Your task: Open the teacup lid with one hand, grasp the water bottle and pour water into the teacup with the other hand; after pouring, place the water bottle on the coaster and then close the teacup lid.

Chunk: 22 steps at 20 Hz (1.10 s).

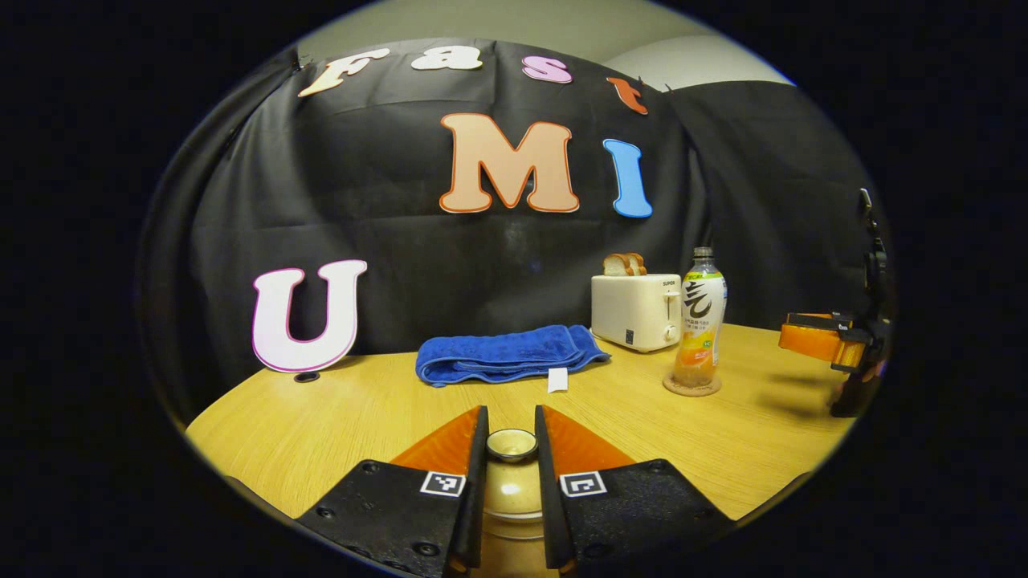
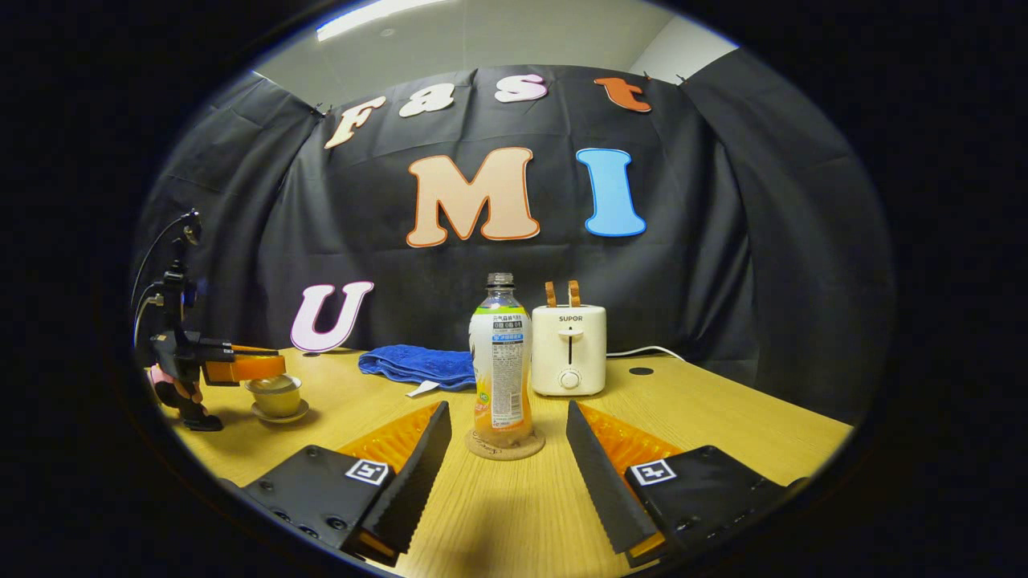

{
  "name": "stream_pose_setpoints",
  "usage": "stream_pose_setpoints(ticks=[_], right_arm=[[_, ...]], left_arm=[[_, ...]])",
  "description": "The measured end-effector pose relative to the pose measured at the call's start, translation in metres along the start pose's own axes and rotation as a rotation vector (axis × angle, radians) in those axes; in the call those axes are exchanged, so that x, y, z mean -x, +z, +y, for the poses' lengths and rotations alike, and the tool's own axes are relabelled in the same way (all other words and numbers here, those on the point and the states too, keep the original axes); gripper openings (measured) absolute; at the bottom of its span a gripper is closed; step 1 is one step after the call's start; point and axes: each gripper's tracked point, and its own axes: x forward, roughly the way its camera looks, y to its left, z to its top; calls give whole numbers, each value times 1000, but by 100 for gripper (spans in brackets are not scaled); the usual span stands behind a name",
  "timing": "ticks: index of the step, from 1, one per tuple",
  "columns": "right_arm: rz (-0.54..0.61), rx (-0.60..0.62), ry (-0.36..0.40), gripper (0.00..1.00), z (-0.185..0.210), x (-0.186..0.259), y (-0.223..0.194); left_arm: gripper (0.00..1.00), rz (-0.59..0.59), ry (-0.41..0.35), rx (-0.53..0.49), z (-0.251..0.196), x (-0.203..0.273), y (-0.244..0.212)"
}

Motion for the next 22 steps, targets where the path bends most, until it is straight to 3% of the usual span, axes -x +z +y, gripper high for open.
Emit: stream_pose_setpoints(ticks=[7, 9, 12, 16, 17, 18, 22], right_arm=[[0, 0, 0, 89, 0, 1, 0], [0, 0, 0, 89, 0, 1, 0], [0, 0, 0, 89, 0, 1, 0], [-1, 0, 0, 93, 0, 1, 0], [-1, 0, 0, 89, 0, 1, 0], [-1, 1, 0, 95, 0, 1, 0], [0, 0, 1, 93, 0, 2, -1]], left_arm=[[33, 36, -27, -20, -5, -3, -5], [43, 29, -21, -15, -3, -3, -5], [95, 21, -4, -8, 0, -4, -6], [99, -25, 75, 3, 12, 8, 4], [99, -52, 93, 8, 13, 12, 8], [98, -79, 98, 21, 13, 16, 12], [98, -87, 99, 39, 8, 34, 10]])
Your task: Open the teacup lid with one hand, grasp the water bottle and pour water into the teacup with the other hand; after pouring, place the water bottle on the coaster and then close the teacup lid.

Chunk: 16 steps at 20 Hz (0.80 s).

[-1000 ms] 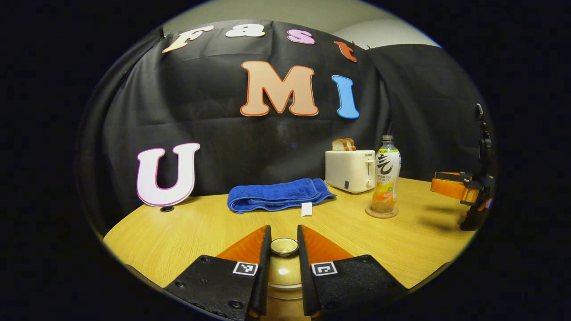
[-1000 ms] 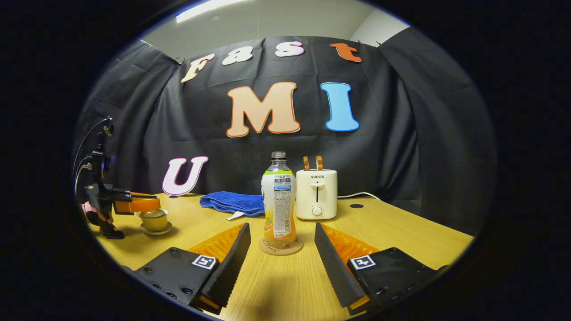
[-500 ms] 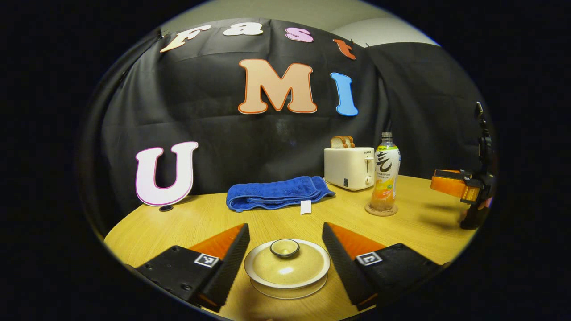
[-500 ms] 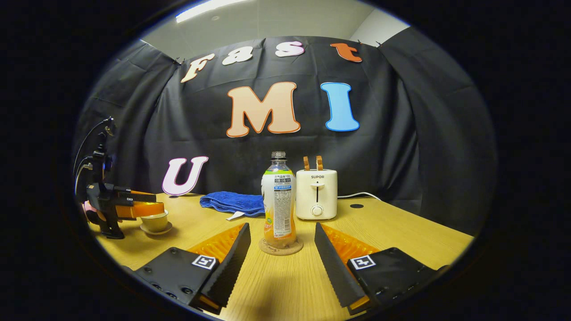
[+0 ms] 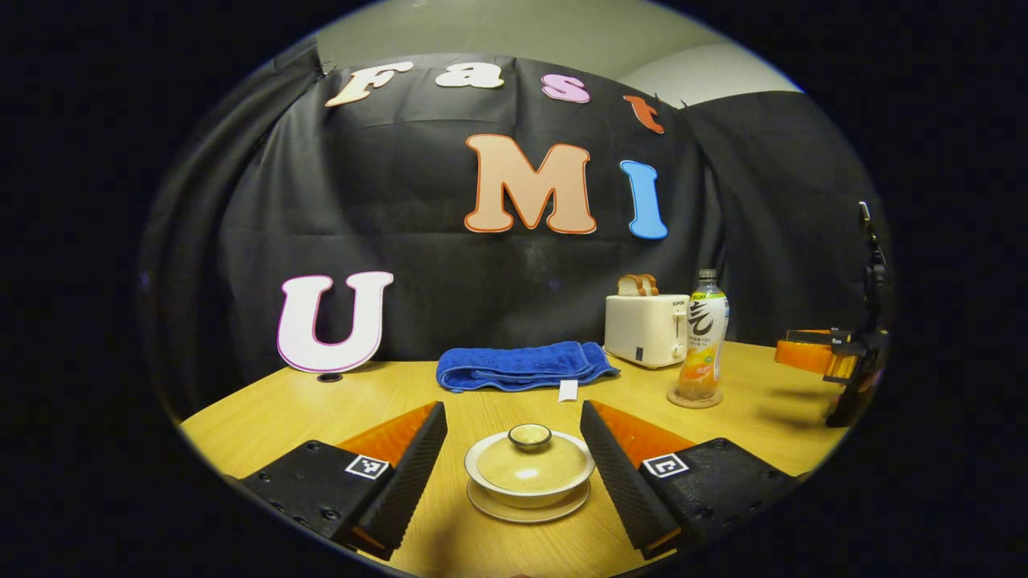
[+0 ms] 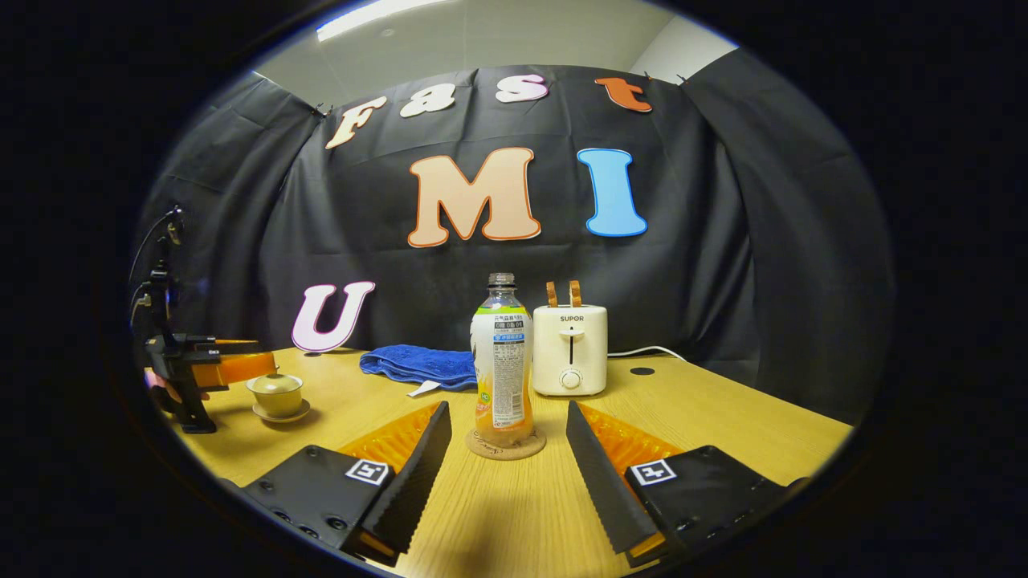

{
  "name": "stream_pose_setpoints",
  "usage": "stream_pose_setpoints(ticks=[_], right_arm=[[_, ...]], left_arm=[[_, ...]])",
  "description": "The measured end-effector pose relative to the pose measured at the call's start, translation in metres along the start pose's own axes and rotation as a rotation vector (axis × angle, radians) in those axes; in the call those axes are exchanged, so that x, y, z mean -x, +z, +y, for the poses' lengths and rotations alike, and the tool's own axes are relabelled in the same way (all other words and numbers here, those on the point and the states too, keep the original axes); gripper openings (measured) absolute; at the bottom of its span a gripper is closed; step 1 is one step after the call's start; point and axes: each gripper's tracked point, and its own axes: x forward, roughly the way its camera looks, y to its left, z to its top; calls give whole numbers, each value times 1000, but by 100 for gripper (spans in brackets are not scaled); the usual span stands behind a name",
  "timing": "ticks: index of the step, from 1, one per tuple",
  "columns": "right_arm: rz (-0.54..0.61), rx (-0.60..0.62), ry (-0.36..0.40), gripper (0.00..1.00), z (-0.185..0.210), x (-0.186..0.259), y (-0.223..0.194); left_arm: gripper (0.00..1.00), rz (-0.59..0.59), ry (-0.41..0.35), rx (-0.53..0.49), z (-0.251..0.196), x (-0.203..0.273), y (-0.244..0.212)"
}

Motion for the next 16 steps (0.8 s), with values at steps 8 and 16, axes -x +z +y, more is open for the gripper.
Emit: stream_pose_setpoints(ticks=[8, 16], right_arm=[[-2, 1, -10, 95, -3, 3, 2], [-4, 3, -66, 93, -13, 5, 1]], left_arm=[[98, 3, 270, -9, 52, 46, 2], [98, 6, 520, -21, 93, 82, 3]])
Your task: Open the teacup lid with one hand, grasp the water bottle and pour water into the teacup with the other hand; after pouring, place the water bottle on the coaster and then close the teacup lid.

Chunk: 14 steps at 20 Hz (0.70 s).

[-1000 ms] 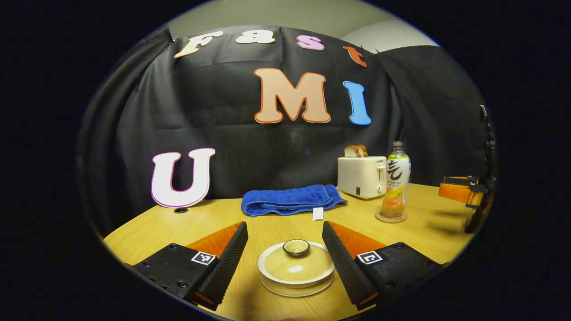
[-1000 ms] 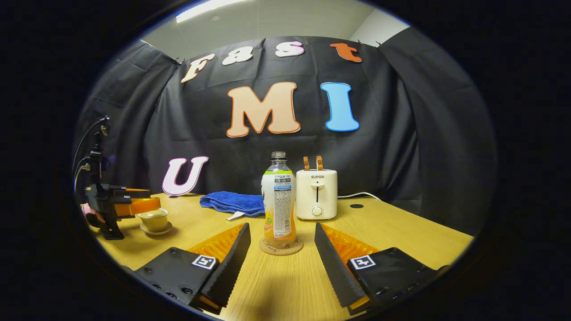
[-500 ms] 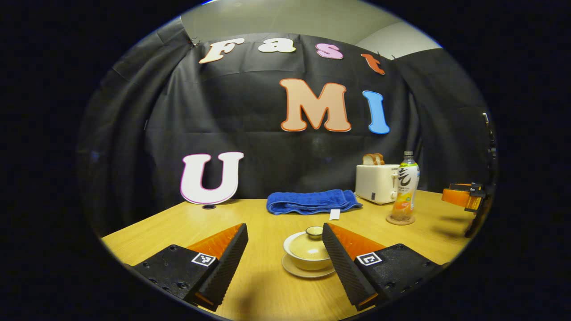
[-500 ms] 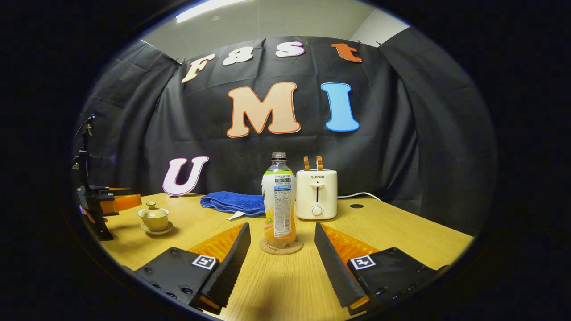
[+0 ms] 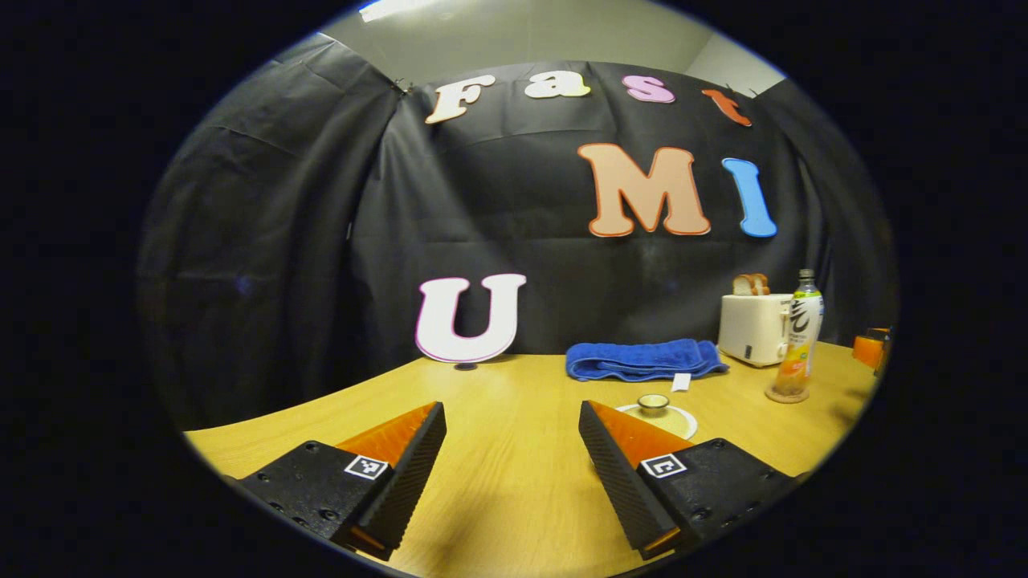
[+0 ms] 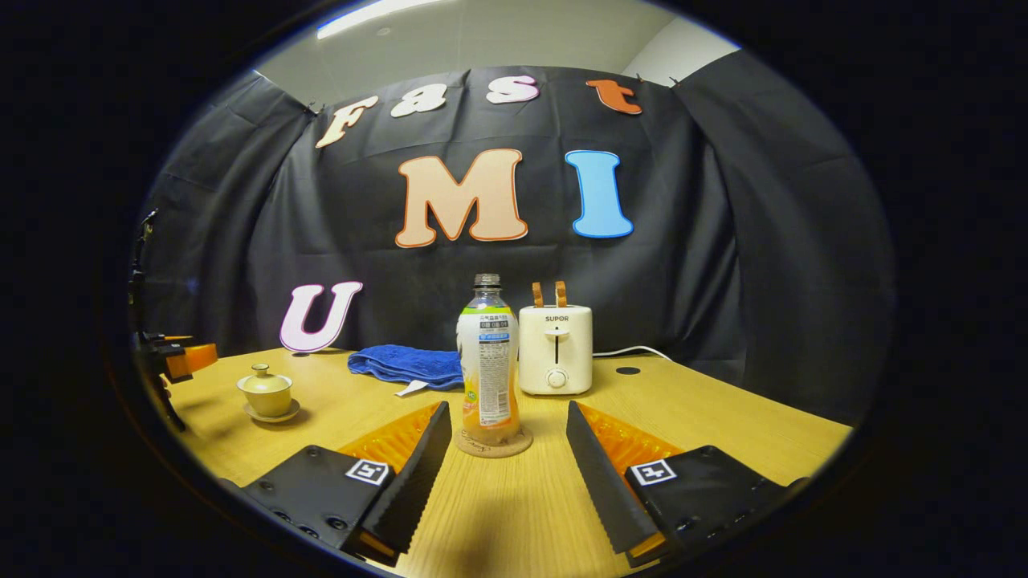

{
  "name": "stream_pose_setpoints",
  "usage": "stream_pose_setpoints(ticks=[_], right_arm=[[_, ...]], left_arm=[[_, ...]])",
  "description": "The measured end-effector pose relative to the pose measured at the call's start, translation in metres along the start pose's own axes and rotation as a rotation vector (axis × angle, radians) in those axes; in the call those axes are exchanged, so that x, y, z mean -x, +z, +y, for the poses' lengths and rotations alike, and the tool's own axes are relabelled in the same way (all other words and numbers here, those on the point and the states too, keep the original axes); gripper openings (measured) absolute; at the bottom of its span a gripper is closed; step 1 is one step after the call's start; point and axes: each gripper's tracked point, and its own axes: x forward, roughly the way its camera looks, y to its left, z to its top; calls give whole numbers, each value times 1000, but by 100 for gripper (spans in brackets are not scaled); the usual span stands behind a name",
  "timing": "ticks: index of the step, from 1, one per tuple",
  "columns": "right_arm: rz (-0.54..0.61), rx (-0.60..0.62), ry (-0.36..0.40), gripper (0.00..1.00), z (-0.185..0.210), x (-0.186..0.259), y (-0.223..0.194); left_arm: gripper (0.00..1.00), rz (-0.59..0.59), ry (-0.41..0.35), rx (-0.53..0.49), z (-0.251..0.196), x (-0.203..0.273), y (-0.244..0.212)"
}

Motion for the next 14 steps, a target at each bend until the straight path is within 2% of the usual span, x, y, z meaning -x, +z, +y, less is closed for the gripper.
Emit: stream_pose_setpoints(ticks=[2, 5, 7, 8, 10, 13, 14], right_arm=[[0, 1, -13, 89, -2, 0, 0], [-1, 1, -35, 92, -7, 0, 0], [-2, 3, -70, 89, -13, 0, 1], [-2, 3, -84, 93, -16, 1, 1], [-3, 4, -90, 89, -16, 2, 1], [-2, 4, -90, 92, -16, 2, 1], [-2, 4, -89, 89, -16, 2, 1]], left_arm=[[98, 0, 89, -3, 16, 2, 0], [98, 2, 167, -6, 30, 6, 0], [98, 2, 185, -6, 32, 7, 0], [98, 3, 186, -7, 31, 7, 0], [98, 3, 187, -6, 32, 8, 1], [98, 3, 186, -6, 31, 8, 0], [98, 4, 183, -5, 30, 7, 0]])
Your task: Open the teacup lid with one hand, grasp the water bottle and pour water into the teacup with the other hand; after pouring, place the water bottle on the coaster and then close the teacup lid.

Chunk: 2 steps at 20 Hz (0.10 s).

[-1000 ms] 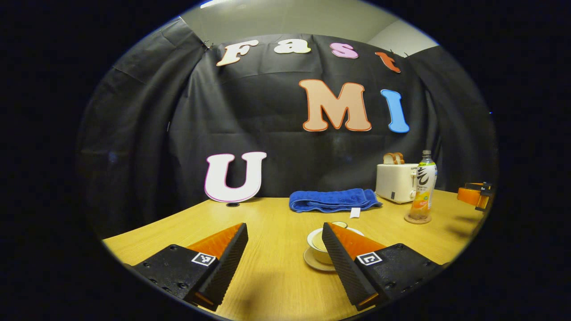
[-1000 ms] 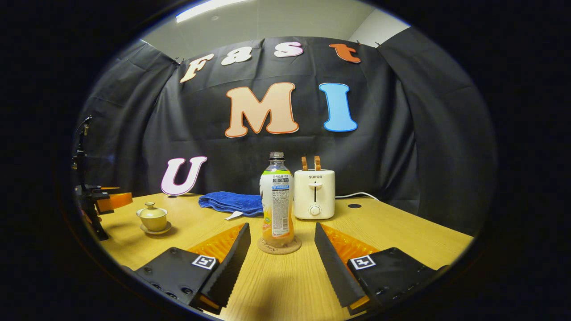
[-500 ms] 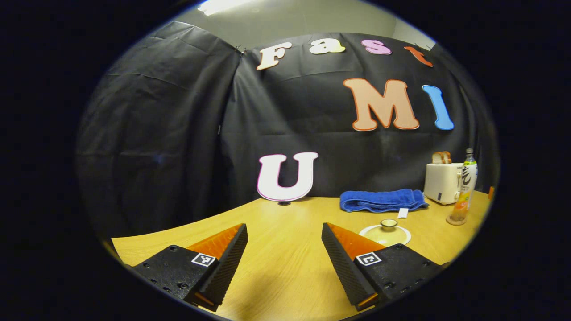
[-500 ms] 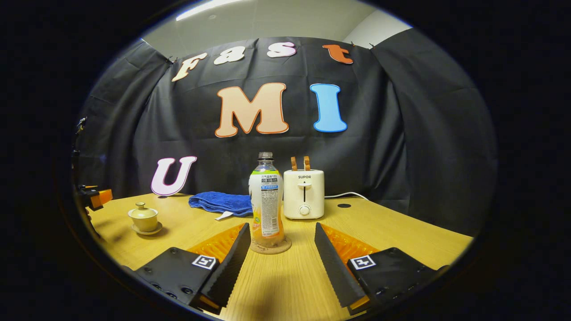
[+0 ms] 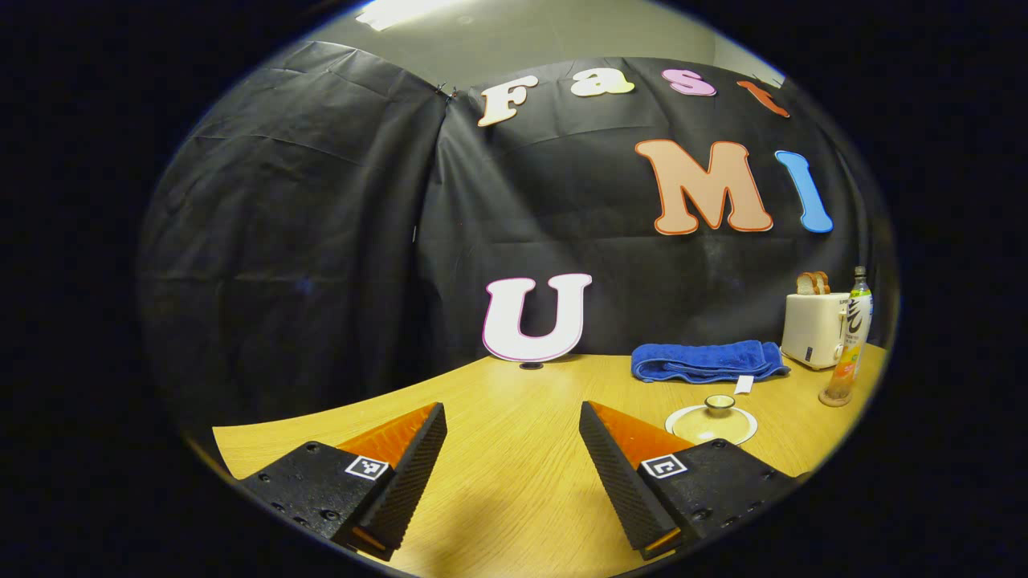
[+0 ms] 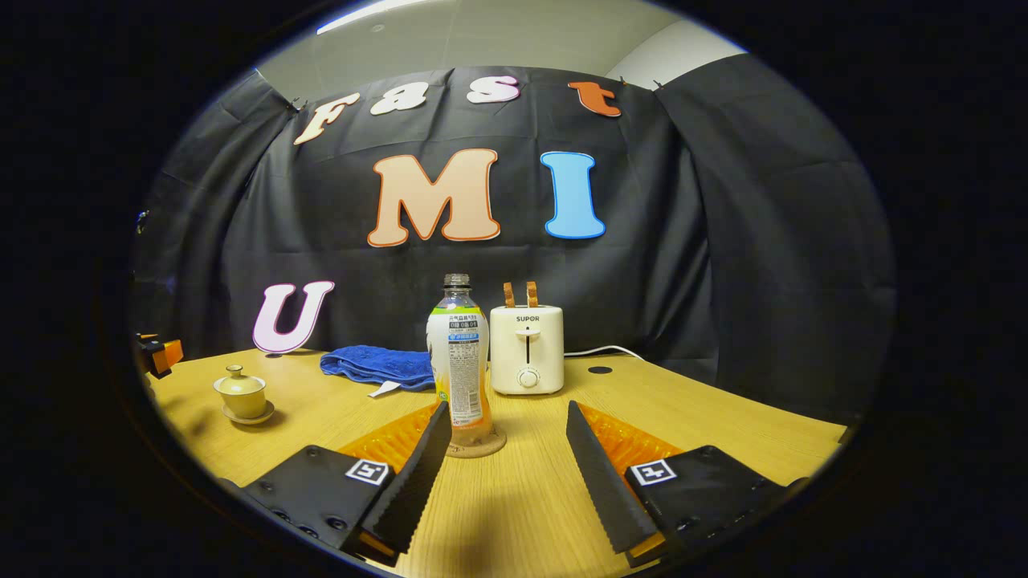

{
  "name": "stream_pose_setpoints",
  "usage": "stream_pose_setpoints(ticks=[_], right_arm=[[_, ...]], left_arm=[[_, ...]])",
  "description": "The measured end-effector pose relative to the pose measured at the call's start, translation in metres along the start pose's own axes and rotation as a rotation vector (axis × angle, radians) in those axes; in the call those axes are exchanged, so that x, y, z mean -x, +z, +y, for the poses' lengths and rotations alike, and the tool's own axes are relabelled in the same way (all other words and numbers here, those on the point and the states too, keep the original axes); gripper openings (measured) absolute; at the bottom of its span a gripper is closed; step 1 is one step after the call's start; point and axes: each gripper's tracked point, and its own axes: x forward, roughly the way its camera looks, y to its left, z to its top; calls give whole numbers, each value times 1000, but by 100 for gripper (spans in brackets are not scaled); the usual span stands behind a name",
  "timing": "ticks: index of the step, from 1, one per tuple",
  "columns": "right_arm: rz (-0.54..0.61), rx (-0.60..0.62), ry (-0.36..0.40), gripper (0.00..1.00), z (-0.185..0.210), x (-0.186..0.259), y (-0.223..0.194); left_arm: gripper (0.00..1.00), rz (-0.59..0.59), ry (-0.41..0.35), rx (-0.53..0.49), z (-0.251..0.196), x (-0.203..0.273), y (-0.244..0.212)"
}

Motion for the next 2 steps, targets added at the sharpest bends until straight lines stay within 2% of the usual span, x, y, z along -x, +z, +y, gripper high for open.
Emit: stream_pose_setpoints(ticks=[2], right_arm=[[0, 0, 0, 89, 0, 0, 0]], left_arm=[[98, 0, -3, 1, -1, 0, 0]])
